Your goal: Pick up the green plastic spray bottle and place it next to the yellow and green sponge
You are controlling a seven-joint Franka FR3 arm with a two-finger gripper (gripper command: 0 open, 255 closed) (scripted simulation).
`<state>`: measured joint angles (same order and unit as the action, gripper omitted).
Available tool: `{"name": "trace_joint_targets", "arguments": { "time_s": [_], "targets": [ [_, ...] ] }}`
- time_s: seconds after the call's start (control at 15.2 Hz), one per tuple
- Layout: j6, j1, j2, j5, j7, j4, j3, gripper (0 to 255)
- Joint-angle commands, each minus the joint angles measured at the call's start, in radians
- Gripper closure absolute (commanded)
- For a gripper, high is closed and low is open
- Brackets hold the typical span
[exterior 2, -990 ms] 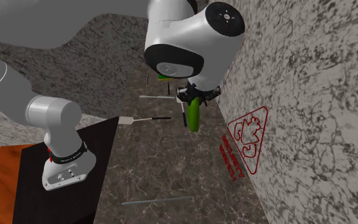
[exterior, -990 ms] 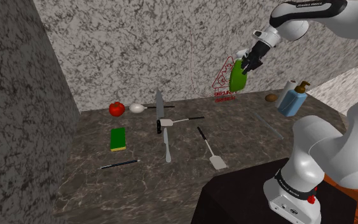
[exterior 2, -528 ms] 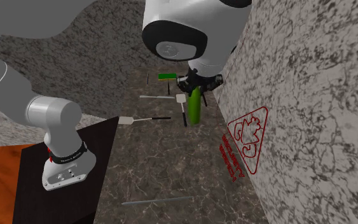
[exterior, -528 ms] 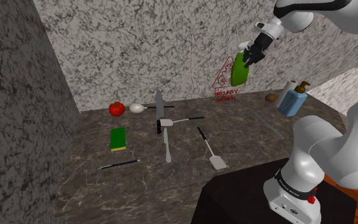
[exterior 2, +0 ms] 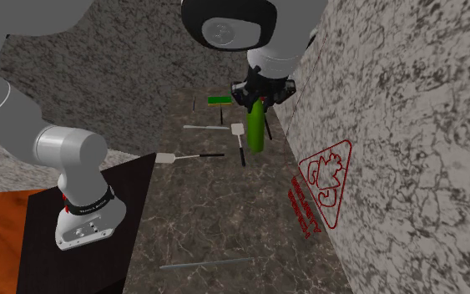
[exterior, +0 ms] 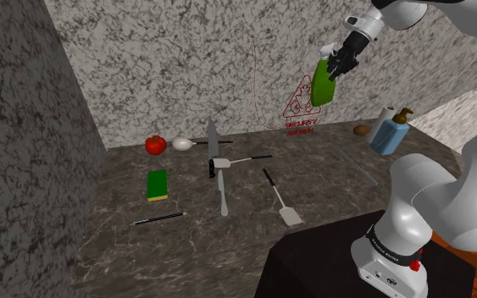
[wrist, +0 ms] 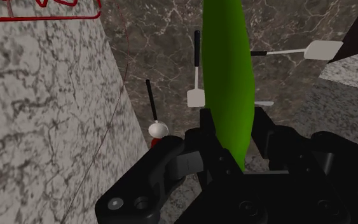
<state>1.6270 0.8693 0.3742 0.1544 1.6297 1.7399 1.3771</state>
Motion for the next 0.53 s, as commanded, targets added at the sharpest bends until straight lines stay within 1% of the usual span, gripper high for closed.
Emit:
{"name": "trace_joint_targets", "arguments": {
  "time_s": [0.0,0.4,0.46],
  "targets": [
    [-0.026,0.019,-0.006,0.005,-0.008,-0.035,0.013,255],
    [-0.098,0.063,-0.015,0.013,-0.032,-0.127,0.042,255],
    [-0.074,0.024,-0.019,0.021,-0.043,-0.092,-0.01,255]
  ]
}}
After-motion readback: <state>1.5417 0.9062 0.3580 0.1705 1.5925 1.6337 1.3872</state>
